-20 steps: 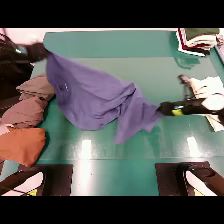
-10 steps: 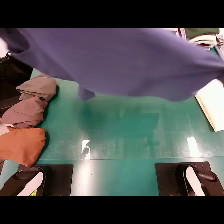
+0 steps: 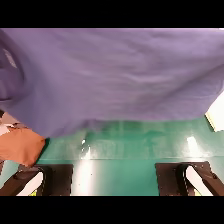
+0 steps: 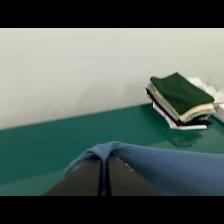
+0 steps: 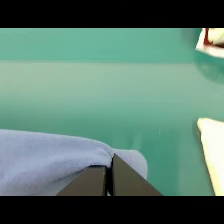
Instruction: Fold the shirts.
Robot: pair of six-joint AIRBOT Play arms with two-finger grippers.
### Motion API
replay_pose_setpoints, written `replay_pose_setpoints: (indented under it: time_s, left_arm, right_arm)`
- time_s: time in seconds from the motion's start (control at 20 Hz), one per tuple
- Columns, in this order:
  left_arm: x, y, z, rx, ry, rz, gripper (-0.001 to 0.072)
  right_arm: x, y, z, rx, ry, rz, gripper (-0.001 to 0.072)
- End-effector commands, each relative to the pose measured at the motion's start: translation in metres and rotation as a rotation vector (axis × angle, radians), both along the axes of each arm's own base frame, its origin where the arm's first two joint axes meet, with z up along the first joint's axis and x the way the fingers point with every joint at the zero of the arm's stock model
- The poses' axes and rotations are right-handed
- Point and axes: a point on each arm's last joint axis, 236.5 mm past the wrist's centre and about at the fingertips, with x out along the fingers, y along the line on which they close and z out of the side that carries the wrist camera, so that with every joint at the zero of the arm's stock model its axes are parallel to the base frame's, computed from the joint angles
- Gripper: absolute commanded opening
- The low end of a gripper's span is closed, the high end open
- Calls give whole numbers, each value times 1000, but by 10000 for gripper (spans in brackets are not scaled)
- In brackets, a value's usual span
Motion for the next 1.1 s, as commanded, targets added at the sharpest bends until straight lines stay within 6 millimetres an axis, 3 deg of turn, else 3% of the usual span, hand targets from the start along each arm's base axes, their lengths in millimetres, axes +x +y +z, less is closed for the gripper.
replay_pose_setpoints:
  time_s: [0.0, 0.15, 0.25, 0.35, 0.4, 0.45, 0.5, 0.55, 0.65, 0.75, 0.85, 1.05]
  left_arm:
    - [81, 3, -110, -22, 300, 1, 27]
    - [151, 8, -238, -28, 597, 7, 27]
    - [186, 10, -310, -29, 736, 13, 27]
    - [208, 15, -360, -40, 826, 28, 28]
    - [216, 18, -376, -45, 848, 41, 30]
    - [222, 22, -385, -56, 860, 56, 197]
    - [225, 28, -388, -68, 864, 72, 528]
    - [224, 36, -387, -84, 873, 89, 598]
    - [208, 54, -384, -85, 926, 92, 601]
    - [177, 73, -393, -29, 1016, 105, 601]
    - [142, 90, -421, 43, 1092, 168, 601]
    - [54, 74, -494, 2, 1270, 175, 601]
  right_arm:
    - [42, -2, -56, 76, 203, 38, 13]
    - [78, -2, -163, 70, 493, 42, 13]
    - [103, 3, -227, 19, 608, 46, 14]
    - [131, 14, -260, 8, 620, 65, 15]
    - [145, 19, -267, 7, 602, 70, 20]
    - [159, 22, -268, 6, 582, 73, 176]
    - [170, 22, -266, 9, 567, 67, 394]
    - [176, 22, -260, 7, 559, 71, 407]
    - [175, 17, -249, 2, 560, 73, 406]
    - [155, 15, -246, -10, 581, 91, 403]
    - [124, 21, -254, 2, 614, 124, 384]
    - [69, 60, -271, 192, 625, 190, 377]
